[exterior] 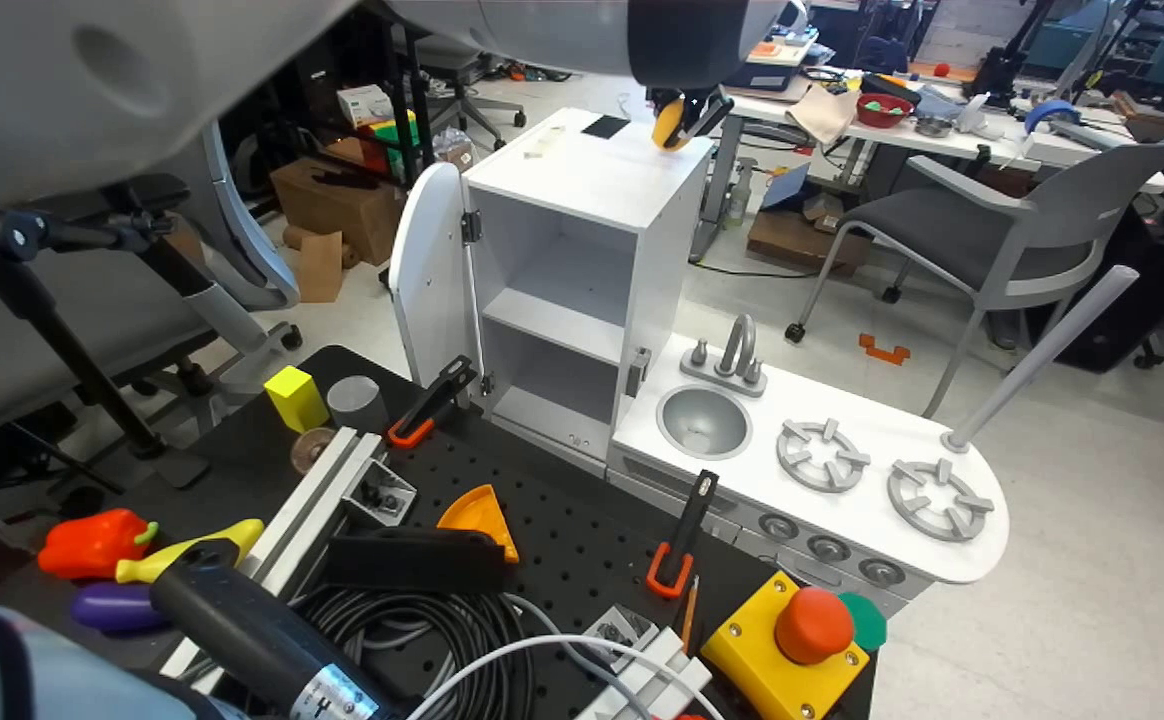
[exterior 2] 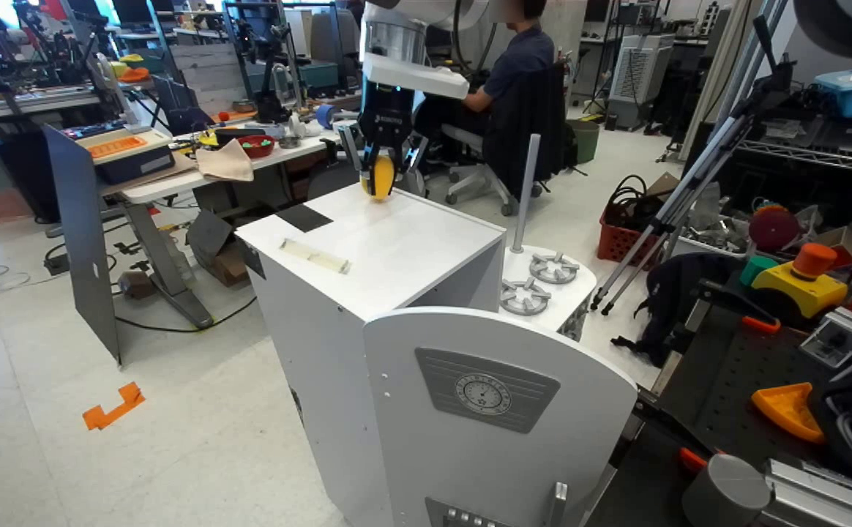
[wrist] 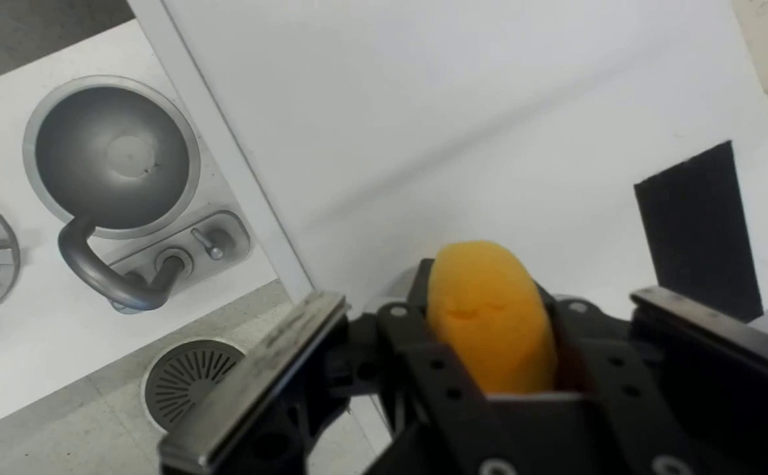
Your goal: Move the yellow ball forward
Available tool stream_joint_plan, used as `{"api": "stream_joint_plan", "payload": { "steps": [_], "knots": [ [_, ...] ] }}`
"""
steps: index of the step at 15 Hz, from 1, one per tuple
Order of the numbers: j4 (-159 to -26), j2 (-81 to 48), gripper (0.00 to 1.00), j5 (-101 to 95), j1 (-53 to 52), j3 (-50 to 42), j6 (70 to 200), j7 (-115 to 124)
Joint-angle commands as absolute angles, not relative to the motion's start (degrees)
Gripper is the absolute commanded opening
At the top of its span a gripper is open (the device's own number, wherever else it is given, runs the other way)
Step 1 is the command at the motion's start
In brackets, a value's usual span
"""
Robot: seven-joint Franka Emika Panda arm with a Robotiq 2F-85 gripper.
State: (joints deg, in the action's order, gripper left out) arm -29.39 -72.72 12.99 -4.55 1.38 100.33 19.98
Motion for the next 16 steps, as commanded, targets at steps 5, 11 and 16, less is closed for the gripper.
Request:
{"api": "stream_joint_plan", "payload": {
  "steps": [5, 11, 16],
  "knots": [
    [-29.44, -70.2, 0.05, 11.97, -5.52, 1.55, 84.3, 18.81],
    [-29.14, -70.51, 0.05, 11.39, -7.74, 1.28, 77.43, 15.84],
    [-30.03, -70.89, 0.05, 11.96, -9.5, 1.61, 73.05, 15.44]
  ]
}}
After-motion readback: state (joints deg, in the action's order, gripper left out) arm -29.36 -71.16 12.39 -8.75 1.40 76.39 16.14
